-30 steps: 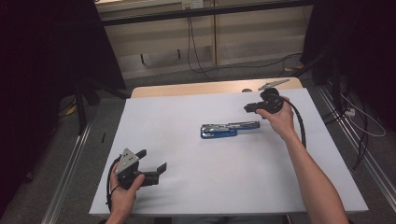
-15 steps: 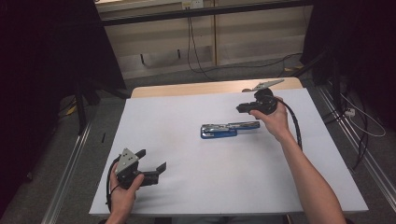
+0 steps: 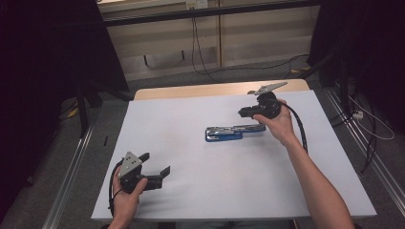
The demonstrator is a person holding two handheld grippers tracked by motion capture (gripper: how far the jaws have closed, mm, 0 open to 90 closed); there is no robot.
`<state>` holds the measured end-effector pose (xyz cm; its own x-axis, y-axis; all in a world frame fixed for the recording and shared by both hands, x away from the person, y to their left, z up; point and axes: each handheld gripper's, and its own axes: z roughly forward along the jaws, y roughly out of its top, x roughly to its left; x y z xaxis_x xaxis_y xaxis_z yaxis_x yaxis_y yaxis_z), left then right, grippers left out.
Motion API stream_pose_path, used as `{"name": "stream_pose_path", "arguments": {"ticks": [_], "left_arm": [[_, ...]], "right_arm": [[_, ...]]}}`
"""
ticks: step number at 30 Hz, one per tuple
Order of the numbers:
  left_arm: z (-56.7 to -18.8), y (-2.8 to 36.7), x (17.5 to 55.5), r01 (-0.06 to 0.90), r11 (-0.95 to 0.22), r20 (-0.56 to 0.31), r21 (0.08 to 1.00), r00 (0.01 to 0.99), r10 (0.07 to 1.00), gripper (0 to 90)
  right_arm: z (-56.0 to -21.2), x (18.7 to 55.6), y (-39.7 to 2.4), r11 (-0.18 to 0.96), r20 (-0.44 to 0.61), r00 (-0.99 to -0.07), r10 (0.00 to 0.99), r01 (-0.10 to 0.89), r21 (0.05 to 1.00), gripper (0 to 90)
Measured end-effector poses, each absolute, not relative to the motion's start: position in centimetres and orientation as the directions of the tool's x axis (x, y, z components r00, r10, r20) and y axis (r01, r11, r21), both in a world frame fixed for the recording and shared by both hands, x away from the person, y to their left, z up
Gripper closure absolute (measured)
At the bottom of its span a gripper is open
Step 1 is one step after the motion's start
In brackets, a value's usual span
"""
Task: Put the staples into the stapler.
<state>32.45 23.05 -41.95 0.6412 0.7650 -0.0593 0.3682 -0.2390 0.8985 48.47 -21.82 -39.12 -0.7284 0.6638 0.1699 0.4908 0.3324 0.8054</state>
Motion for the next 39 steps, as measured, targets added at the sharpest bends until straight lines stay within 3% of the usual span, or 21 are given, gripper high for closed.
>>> {"name": "stream_pose_path", "arguments": {"ticks": [39], "left_arm": [[-41.9, 23.0, 32.5, 0.366, -0.24, -0.056, 0.899, 0.64, 0.766, 4.4]], "right_arm": [[-38.0, 48.3, -17.0, 0.391, 0.148, -0.811, 0.566, 0.422, 0.818, 79.2]]}}
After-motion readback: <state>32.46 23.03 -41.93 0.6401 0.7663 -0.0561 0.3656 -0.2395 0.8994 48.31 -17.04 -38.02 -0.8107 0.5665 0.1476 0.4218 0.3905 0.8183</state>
